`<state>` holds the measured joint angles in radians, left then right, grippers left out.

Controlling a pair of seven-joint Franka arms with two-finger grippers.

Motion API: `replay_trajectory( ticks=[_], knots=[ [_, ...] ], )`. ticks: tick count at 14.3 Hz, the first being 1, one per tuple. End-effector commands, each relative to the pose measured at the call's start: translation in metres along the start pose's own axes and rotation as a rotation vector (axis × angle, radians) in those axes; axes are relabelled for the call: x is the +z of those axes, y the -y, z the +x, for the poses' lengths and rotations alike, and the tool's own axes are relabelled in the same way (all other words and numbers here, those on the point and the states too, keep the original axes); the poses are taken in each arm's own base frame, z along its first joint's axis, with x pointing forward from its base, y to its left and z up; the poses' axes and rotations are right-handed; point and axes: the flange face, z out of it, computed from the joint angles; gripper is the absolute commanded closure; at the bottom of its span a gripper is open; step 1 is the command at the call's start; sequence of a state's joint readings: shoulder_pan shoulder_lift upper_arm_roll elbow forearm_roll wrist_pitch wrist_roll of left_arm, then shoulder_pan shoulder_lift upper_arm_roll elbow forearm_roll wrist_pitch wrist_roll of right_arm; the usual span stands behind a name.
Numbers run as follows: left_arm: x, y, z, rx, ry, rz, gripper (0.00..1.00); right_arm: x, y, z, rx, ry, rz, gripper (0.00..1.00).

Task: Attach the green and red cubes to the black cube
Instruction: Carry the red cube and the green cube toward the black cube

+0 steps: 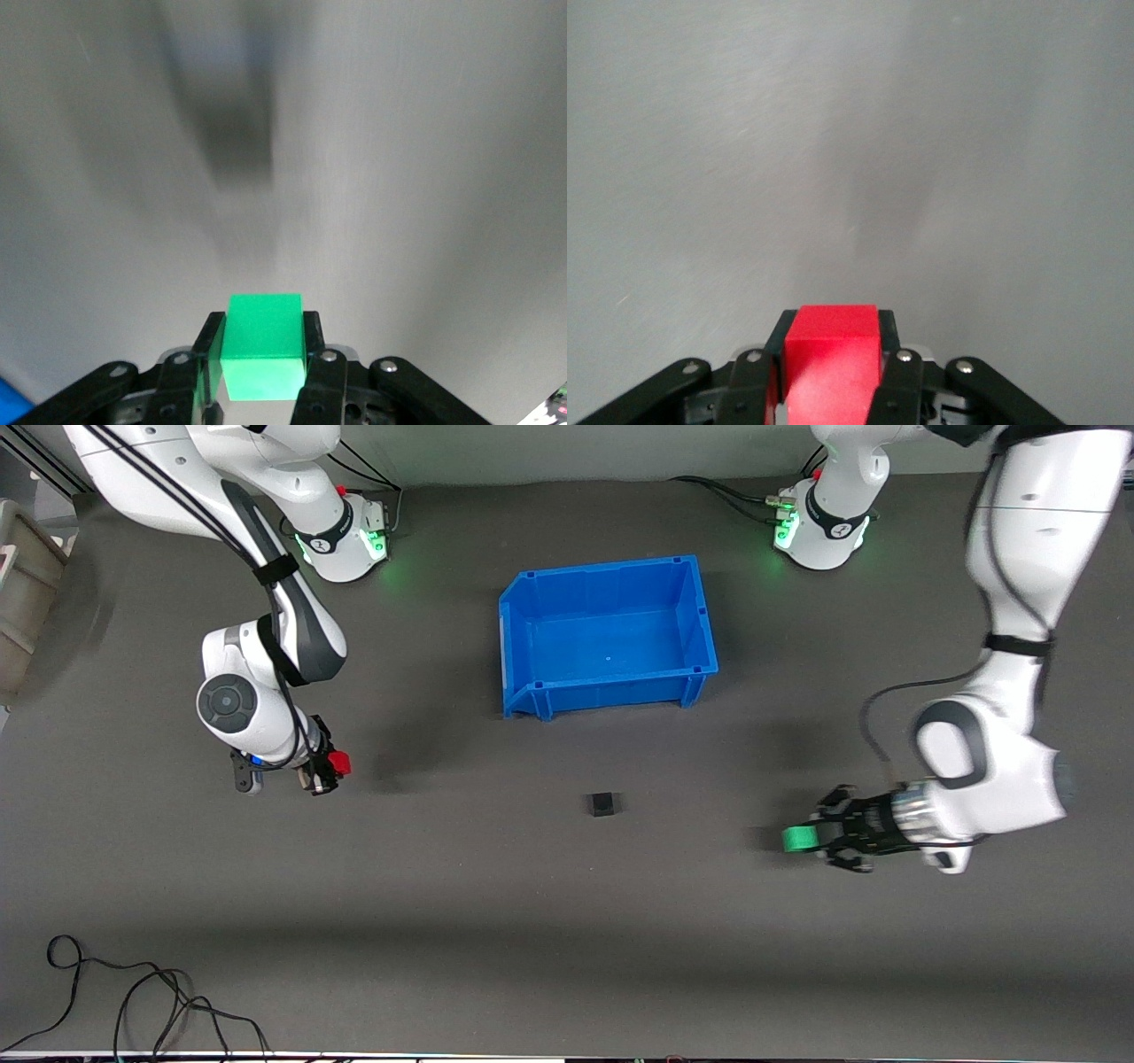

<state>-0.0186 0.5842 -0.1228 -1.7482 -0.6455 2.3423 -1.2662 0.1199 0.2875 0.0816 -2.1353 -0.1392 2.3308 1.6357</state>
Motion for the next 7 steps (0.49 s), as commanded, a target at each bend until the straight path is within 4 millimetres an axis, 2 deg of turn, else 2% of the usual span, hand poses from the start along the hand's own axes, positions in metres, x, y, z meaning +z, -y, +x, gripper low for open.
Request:
replay_trajectory(
  ticks=[1, 2, 3, 7],
  knots=[
    [0.054, 0.012, -0.052, 0.003, -0.034, -0.035, 0.73, -0.015, 0.015, -0.035, 0.015, -0.012, 0.022, 0.74],
    [0.073, 0.02, -0.073, 0.017, -0.034, -0.041, 0.73, -0.015, 0.023, -0.052, 0.047, -0.005, 0.03, 0.74],
    [0.091, 0.03, -0.092, 0.026, -0.027, -0.042, 0.73, -0.016, 0.034, -0.079, 0.086, 0.01, 0.043, 0.74],
    [0.134, 0.065, -0.15, 0.064, -0.016, -0.013, 0.73, -0.013, 0.085, -0.176, 0.195, 0.074, 0.093, 0.74]
  ],
)
